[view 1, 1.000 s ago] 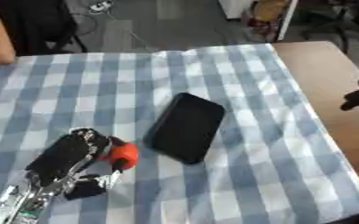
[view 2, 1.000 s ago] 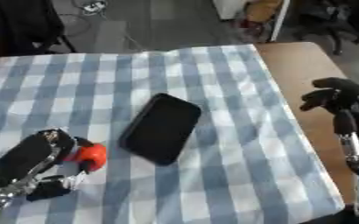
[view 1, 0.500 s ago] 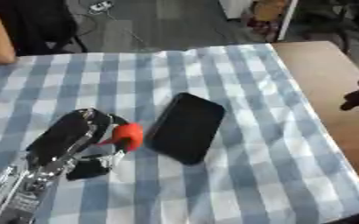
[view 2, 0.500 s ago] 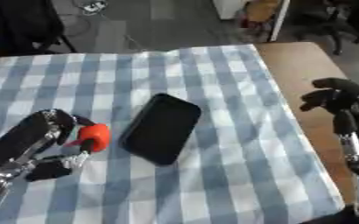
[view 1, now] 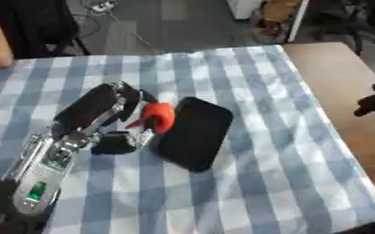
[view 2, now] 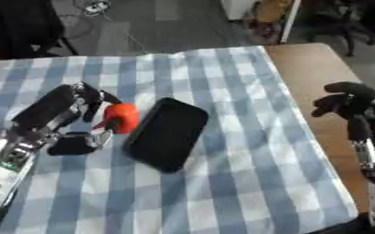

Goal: Pick up objects on the table and place them in the box.

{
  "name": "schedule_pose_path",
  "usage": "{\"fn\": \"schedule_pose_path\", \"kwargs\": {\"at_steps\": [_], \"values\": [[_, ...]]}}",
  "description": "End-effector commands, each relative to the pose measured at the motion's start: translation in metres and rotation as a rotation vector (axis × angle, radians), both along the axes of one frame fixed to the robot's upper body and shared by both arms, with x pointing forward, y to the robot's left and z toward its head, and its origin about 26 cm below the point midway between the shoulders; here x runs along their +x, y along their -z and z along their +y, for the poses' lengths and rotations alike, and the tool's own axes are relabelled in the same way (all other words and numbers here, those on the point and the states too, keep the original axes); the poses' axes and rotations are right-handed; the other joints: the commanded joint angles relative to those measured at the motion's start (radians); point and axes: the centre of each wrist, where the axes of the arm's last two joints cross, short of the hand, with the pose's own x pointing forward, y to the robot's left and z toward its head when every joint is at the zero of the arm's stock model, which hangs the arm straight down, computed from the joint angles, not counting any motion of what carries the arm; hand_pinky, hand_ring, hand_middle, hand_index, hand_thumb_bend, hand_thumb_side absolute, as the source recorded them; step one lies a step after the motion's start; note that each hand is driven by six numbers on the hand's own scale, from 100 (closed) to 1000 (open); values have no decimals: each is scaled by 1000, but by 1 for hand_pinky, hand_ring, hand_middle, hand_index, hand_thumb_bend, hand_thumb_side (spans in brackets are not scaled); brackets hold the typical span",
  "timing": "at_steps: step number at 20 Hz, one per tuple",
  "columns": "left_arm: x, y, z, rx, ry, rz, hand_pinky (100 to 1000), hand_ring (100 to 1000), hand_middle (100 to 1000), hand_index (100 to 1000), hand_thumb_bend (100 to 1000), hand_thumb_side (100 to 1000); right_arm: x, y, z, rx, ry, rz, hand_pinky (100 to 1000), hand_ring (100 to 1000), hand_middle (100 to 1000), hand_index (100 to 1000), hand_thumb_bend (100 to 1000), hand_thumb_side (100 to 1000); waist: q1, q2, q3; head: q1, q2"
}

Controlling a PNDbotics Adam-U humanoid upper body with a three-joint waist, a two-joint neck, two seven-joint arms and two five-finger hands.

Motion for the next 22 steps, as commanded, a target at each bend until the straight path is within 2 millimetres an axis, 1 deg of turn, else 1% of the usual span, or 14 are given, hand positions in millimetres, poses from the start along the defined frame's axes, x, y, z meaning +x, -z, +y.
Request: {"fn": "schedule_pose_path", "kwargs": {"at_steps": [1, 10, 12, 17, 22], "values": [[10, -7, -5, 2, 1, -1, 628, 276, 196, 303, 100, 434, 1, -7, -2, -192, -84, -177, 610, 697, 771, 872, 100, 460, -2, -13, 0, 10, -9], [41, 0, -12, 50, -37, 34, 630, 279, 197, 307, 100, 423, 2, -6, -1, -190, -90, -178, 610, 696, 772, 873, 100, 459, -7, -10, -3, 21, -7], [45, 2, -18, 66, -21, 33, 632, 280, 197, 310, 100, 420, 2, -6, -1, -190, -92, -180, 610, 697, 772, 873, 100, 459, -8, -10, -5, 25, -7], [50, 4, -42, 111, 59, 8, 637, 296, 196, 317, 100, 413, 3, -6, 1, -184, -101, -183, 610, 697, 772, 873, 100, 460, -12, -8, -13, 35, -8], [53, 13, -55, 169, 103, -12, 643, 306, 195, 329, 100, 396, 4, -6, 2, -180, -109, -185, 611, 697, 772, 872, 100, 461, -13, -7, -19, 39, -8]]}}
